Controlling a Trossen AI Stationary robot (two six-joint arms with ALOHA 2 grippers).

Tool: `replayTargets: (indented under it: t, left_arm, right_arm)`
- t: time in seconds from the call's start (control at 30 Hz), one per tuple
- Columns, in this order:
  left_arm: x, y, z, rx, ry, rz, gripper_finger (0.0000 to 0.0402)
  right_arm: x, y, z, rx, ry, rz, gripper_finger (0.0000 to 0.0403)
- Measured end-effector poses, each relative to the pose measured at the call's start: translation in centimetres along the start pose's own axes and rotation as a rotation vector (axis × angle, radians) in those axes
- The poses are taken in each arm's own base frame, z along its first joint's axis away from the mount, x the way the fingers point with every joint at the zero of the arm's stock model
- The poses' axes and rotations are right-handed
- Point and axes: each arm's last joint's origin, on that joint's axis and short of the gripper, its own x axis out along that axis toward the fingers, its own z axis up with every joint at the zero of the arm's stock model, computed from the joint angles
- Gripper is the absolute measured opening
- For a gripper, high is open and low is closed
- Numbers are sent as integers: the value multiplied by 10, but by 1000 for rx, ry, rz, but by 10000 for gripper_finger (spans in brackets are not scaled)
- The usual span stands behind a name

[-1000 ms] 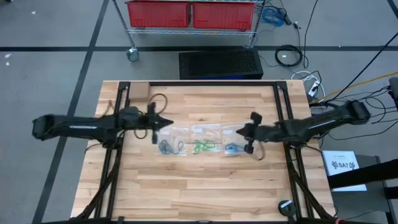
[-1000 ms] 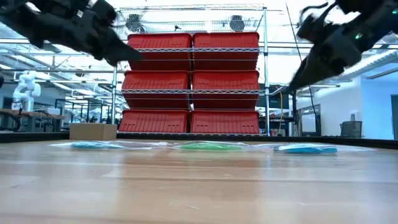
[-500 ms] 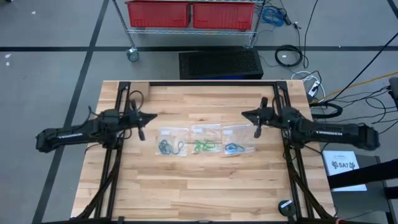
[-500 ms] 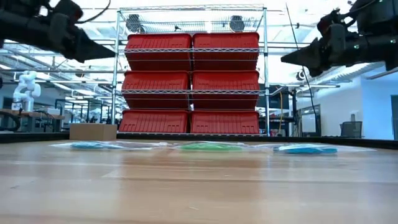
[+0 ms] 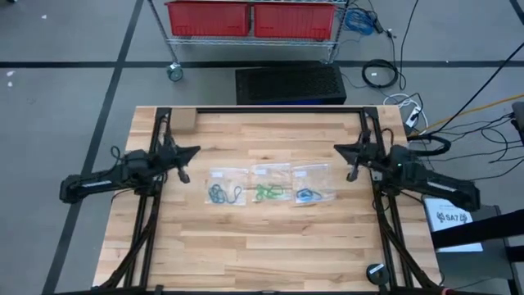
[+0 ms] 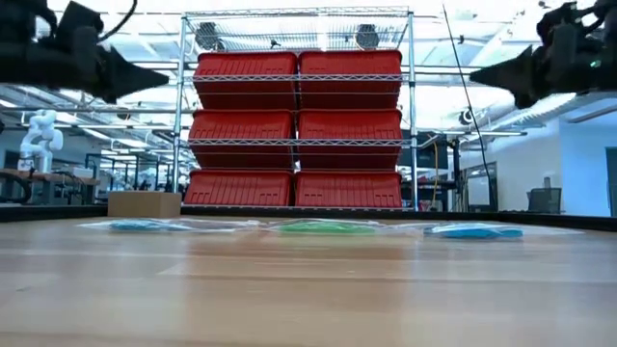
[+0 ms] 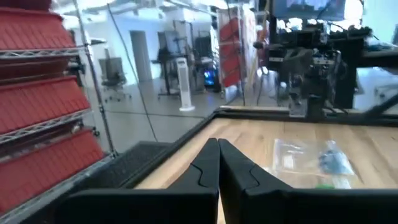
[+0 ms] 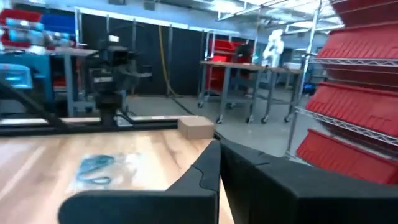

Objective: Sort rubber bands
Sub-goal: Return to Home Position

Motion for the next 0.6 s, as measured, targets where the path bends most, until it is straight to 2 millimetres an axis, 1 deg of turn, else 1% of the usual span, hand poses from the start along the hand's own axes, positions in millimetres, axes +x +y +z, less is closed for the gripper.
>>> replayTargets:
  t: [0.07, 0.1, 0.13, 0.17, 0.23, 0.4, 0.6]
  left_arm:
    - [4, -3, -14, -8, -33, 15, 0]
    - [6, -4, -21, -22, -42, 10, 0]
    - [6, -4, -24, -29, -10, 18, 0]
    - [6, -4, -27, -35, 24, 30, 0]
    - [6, -5, -27, -43, 24, 19, 0]
    - [5, -5, -27, -38, 20, 4, 0]
    - [5, -5, -27, -24, 20, 11, 13]
  right_arm:
    - [5, 0, -6, 1, -32, -18, 0]
    - [7, 0, -15, -5, -36, -34, 0]
    - [8, 0, -23, 3, -15, -55, 0]
    - [8, -1, -24, 9, 6, -73, 0]
    - [9, -1, -29, 25, 50, -88, 0]
    - [11, -1, -30, 13, 71, -78, 0]
    - [10, -4, -36, -43, 139, -183, 0]
